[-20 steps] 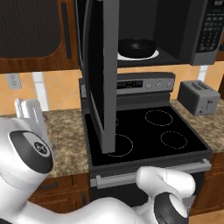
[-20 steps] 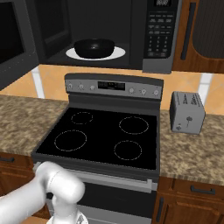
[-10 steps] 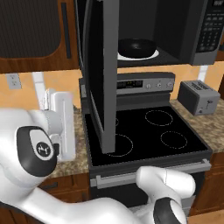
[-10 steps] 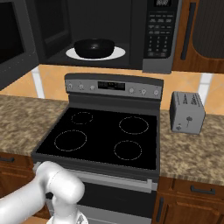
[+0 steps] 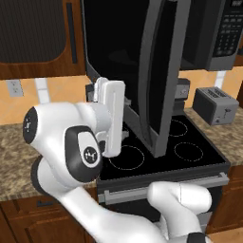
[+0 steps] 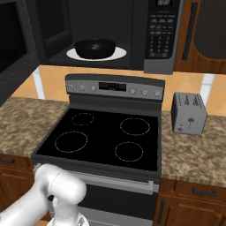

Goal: Open the microwave, place the bowl with waffle inside the microwave, then close the microwave door and turn it on.

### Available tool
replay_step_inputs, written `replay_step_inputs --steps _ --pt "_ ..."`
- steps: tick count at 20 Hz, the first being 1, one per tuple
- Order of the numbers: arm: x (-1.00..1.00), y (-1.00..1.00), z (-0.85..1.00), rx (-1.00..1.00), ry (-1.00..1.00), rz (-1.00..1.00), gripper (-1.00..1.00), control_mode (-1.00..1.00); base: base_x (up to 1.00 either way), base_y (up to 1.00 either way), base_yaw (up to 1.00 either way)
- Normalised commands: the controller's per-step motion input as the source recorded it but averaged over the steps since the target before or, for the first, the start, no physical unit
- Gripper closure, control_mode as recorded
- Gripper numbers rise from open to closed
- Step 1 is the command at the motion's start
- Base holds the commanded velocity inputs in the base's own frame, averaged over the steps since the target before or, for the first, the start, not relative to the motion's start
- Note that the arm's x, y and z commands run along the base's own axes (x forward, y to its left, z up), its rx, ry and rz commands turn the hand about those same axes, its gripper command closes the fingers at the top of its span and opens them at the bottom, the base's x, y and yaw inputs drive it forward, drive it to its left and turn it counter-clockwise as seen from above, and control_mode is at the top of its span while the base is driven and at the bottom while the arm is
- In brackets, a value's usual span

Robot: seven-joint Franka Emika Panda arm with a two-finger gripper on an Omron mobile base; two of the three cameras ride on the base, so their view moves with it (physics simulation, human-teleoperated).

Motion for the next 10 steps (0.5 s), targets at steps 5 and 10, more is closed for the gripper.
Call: replay_step_inputs --steps 5,10 --pt "0.20 -1.00 0.26 0.00 -0.15 -0.13 -1.00 -1.00 0.00 0.00 0.00" --pt "0.84 -1.00 0.00 0.00 -0.01 -0.07 -1.00 -1.00 0.00 0.00 0.00"
